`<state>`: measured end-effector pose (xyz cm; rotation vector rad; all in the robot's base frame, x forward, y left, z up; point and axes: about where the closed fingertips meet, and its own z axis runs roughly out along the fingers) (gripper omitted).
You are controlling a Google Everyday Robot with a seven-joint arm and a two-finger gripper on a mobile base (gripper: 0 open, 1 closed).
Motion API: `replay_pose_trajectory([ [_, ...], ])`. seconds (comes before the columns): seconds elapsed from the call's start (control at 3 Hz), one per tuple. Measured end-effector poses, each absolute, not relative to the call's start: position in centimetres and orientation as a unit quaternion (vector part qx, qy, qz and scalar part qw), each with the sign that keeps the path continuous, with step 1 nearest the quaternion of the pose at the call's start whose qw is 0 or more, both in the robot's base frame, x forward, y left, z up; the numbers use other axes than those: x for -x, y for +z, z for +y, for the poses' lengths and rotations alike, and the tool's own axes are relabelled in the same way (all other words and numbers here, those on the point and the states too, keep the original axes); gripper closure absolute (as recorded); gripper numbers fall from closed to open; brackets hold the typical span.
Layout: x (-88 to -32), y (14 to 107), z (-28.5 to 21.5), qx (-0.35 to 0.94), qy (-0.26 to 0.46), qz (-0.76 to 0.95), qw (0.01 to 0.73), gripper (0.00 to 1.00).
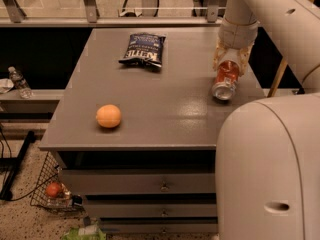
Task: Place coke can upright
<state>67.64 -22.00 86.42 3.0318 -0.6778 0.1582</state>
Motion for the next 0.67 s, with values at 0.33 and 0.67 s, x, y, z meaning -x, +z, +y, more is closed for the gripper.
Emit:
replay_pose_trajectory([
  [0.33, -67.1, 88.9, -20.6, -0.977, 0.072, -0.201, -0.026, 1.00],
  [0.67, -66.9, 92.4, -18.4, -0.973, 0.113, -0.174, -0.099, 1.00],
])
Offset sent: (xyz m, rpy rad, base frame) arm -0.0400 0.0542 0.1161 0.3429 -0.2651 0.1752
